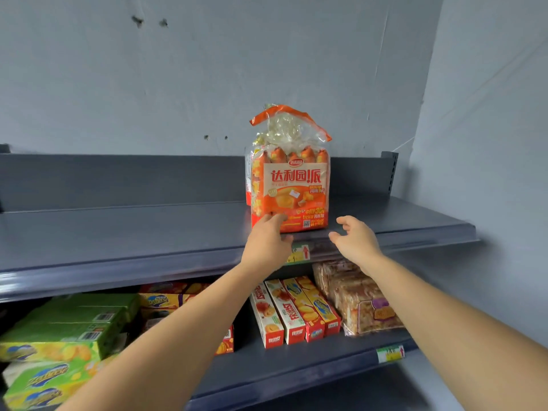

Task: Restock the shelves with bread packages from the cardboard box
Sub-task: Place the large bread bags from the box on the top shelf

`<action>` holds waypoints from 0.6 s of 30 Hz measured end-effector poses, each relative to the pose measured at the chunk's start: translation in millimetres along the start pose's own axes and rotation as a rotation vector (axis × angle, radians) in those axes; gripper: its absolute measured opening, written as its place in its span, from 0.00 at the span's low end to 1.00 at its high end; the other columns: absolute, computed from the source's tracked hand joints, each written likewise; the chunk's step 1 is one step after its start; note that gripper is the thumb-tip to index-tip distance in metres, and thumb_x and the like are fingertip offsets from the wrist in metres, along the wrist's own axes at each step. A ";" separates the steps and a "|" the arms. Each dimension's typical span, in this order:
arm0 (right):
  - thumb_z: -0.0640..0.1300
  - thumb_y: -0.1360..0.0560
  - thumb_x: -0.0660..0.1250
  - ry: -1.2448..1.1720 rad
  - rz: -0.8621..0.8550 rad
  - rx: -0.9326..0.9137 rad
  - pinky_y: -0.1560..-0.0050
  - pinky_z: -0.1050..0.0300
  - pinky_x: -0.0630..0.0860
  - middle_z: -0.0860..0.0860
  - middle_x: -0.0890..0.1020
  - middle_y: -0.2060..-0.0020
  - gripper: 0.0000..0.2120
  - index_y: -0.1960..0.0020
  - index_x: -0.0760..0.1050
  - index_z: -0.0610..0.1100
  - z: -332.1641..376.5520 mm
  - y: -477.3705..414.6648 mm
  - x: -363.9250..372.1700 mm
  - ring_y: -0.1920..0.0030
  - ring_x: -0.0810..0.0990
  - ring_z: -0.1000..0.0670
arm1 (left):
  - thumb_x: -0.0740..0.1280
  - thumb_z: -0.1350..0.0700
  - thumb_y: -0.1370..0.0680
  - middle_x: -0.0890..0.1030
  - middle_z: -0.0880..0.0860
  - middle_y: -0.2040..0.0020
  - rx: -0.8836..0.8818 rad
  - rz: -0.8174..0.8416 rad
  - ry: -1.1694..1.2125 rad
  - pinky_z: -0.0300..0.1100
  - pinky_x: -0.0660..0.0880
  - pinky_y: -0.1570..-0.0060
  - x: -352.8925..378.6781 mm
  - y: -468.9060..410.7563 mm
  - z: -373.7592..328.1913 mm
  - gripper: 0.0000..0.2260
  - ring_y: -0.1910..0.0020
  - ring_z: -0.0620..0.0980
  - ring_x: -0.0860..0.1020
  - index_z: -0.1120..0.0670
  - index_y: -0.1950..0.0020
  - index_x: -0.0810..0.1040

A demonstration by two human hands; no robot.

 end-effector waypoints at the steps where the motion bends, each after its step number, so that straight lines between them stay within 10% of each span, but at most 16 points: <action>1: 0.46 0.22 0.65 0.035 0.005 0.010 0.36 0.50 0.70 0.46 0.72 0.31 0.23 0.28 0.67 0.46 -4.6 5.6 0.0 0.32 0.71 0.45 | 0.64 0.57 0.21 0.72 0.52 0.32 0.051 0.014 -0.028 0.46 0.70 0.37 3.9 4.5 -1.6 0.21 0.33 0.53 0.69 0.53 0.28 0.69; 18: 0.47 0.25 0.68 0.415 -0.060 0.435 0.40 0.53 0.74 0.46 0.78 0.38 0.19 0.35 0.74 0.45 -57.2 165.1 5.7 0.38 0.76 0.43 | 0.63 0.58 0.24 0.75 0.57 0.39 0.497 0.515 -0.212 0.51 0.72 0.40 62.5 84.5 32.0 0.17 0.38 0.59 0.71 0.57 0.35 0.74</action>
Point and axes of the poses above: each hand's wrist, its own y-axis away from the middle knuckle, its own x-axis out of the palm, z = x × y, the point moved 2 cm from there along -y, towards the middle knuckle
